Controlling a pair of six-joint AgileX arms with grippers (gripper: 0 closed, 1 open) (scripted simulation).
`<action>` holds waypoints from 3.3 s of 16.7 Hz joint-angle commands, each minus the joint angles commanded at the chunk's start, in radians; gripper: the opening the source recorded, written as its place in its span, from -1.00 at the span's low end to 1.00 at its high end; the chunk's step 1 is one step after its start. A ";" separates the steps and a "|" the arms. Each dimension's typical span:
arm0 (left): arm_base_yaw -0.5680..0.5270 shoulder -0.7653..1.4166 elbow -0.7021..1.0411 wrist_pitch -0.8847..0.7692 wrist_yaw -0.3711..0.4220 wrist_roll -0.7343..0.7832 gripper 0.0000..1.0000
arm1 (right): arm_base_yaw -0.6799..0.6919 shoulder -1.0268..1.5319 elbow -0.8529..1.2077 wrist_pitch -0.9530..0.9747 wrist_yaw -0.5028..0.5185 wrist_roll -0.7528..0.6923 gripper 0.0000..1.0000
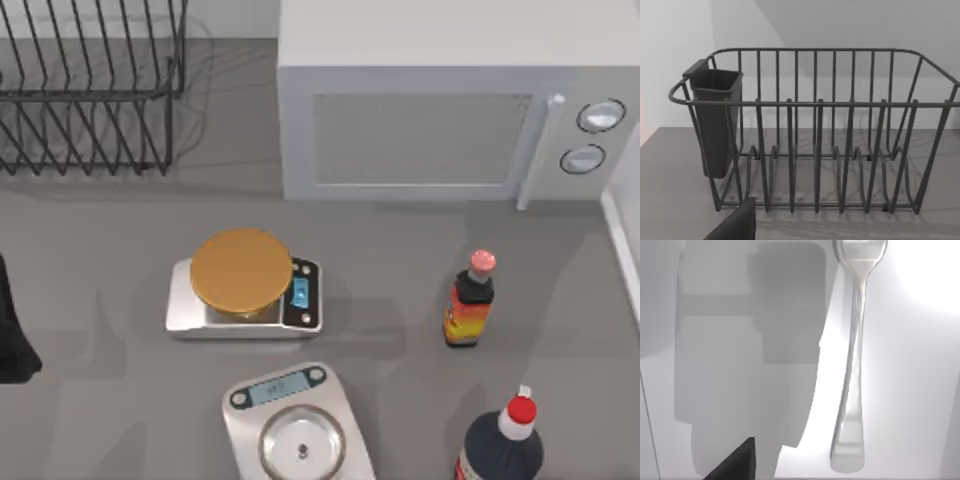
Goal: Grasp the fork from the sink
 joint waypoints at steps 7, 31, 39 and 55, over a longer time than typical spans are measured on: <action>0.000 0.000 0.000 0.000 0.000 0.000 1.00 | -0.002 0.085 -0.121 0.210 0.001 0.001 1.00; 0.000 0.000 0.000 0.000 0.000 0.000 1.00 | -0.005 0.187 -0.248 0.436 0.002 0.002 -1.00; 0.000 0.000 0.000 0.000 0.000 0.000 1.00 | -0.001 0.142 -0.238 0.423 -0.010 0.013 -1.00; 0.000 0.000 0.000 0.000 0.000 0.000 1.00 | -0.003 0.004 0.111 -0.064 -0.012 0.010 -1.00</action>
